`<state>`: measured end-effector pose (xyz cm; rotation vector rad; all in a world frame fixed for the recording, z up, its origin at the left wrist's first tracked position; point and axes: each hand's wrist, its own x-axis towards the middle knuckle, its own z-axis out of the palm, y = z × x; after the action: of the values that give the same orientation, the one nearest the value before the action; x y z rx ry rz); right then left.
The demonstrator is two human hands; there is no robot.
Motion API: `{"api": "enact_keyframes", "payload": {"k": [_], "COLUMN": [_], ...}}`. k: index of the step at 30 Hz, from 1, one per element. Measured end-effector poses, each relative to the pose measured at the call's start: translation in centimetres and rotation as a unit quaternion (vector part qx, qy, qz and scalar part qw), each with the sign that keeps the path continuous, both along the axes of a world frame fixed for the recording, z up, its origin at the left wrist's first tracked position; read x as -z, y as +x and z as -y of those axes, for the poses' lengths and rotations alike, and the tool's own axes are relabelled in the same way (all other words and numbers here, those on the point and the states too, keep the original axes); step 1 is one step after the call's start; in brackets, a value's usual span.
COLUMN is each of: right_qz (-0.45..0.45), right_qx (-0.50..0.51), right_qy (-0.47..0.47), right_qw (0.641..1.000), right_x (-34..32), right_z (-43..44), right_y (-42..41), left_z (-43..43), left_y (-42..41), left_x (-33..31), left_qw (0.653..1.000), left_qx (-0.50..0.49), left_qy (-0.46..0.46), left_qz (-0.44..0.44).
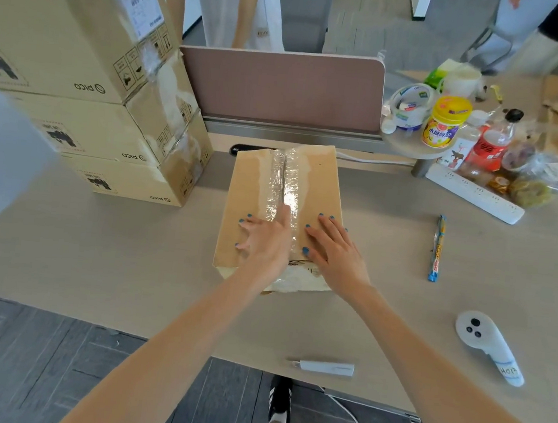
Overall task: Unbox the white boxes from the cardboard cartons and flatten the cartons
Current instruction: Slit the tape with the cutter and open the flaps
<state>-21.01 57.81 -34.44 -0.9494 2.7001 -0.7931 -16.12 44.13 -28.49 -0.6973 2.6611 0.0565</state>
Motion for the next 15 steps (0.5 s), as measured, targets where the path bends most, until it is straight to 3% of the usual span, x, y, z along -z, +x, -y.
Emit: {"api": "enact_keyframes", "payload": {"k": [4, 6, 9, 15], "right_qz": [0.018, 0.019, 0.016, -0.06], "right_qx": [-0.006, -0.007, -0.006, 0.045], "right_qy": [-0.008, -0.009, -0.006, 0.098], "right_qw": [1.0, 1.0, 1.0, 0.992], "right_x": [0.0, -0.1, -0.3, -2.2], "right_z": [-0.2, -0.2, -0.2, 2.8], "right_y": [-0.2, -0.3, 0.0, 0.9], "left_z": [0.8, 2.5, 4.9, 8.0], "left_y": [0.9, 1.5, 3.3, 6.9], "left_x": [-1.1, -2.5, -5.1, -6.5], "left_qw": [0.995, 0.987, 0.979, 0.965], "left_qx": [0.044, 0.058, 0.069, -0.005], "left_qy": [-0.007, 0.05, 0.104, 0.02], "left_qz": [-0.085, -0.143, -0.161, -0.26]}}
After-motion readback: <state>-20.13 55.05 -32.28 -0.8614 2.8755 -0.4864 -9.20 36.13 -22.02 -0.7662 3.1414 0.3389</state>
